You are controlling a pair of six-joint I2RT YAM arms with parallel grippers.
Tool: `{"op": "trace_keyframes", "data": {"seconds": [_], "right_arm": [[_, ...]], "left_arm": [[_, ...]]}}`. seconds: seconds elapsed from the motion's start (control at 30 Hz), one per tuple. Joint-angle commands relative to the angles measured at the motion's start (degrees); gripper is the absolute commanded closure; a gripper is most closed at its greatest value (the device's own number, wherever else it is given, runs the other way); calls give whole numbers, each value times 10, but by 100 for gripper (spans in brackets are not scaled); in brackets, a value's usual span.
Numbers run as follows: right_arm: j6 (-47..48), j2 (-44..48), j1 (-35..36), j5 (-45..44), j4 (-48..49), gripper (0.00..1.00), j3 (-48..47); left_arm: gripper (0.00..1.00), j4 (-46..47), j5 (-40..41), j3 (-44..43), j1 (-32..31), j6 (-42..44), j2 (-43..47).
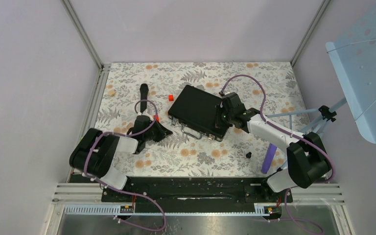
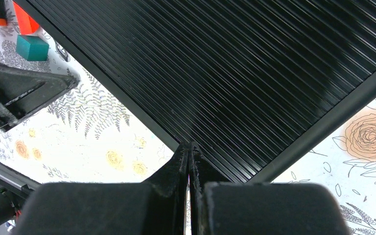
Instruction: Pack up texas hold em set
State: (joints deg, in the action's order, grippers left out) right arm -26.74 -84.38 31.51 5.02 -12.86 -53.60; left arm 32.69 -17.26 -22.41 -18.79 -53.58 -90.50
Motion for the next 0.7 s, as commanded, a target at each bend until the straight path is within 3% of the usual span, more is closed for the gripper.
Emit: {"op": "trace_keyframes", "data": {"seconds": [0.0, 0.17, 0.67], "right_arm": [[9, 4, 0, -13, -3, 99, -8], [9, 2, 0, -12, -3, 100, -7], [32, 6, 0, -27, -20, 100, -13]], "left_arm": [[100, -66, 16, 10, 1, 35, 83], [100, -69, 3, -8, 1, 41, 106], [100, -32, -27, -104, 11, 27, -30]]}}
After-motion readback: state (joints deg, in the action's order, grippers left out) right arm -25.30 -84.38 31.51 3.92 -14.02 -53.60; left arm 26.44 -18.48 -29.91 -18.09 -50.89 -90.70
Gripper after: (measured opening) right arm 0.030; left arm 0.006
